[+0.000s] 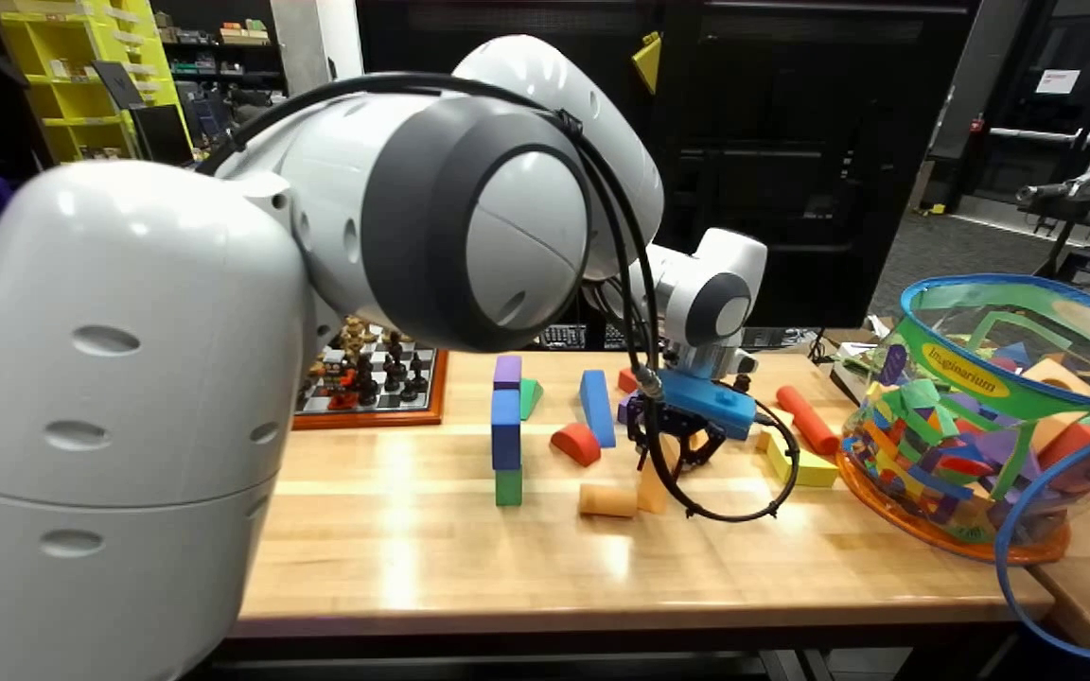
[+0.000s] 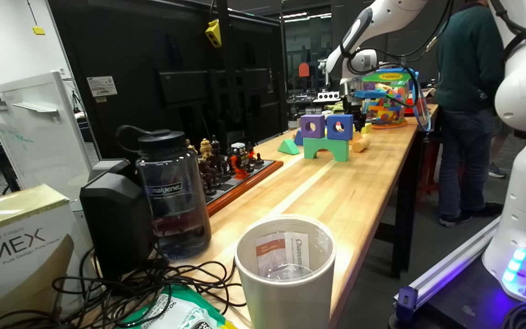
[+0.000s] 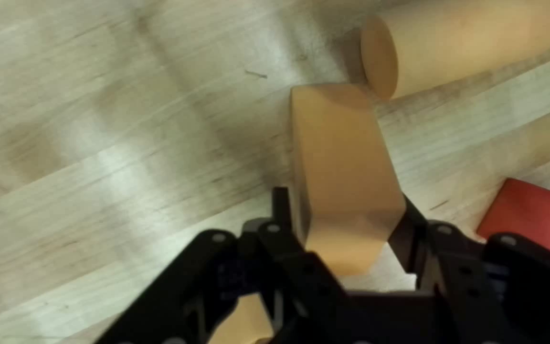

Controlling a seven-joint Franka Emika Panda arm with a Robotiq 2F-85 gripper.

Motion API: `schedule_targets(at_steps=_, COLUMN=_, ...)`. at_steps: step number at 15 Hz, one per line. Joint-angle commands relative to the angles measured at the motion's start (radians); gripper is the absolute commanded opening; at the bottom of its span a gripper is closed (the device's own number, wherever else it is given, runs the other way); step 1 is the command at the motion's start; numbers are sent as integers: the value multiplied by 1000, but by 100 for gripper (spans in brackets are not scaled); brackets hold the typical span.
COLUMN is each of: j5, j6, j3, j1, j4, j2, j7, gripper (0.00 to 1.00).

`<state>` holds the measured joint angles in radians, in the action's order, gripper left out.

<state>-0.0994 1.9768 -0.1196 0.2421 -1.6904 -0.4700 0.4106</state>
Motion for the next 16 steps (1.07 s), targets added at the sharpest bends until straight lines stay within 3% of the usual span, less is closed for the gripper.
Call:
schedule_targets(at_steps=1, j5=-2, j6=-8, j3=19, j1=17, j4=11, j2=1, j7=1, gripper=22)
schedule_targets(at_steps=2, j5=-2, j6=-7, j3=19, j1=17, j4=12, j2=0, j7=1, gripper=16)
schedule_targets(at_steps=16, j5=9, j6=58, j3=18, j1=1, j4=-71, j2=85, j7=-28, gripper=16)
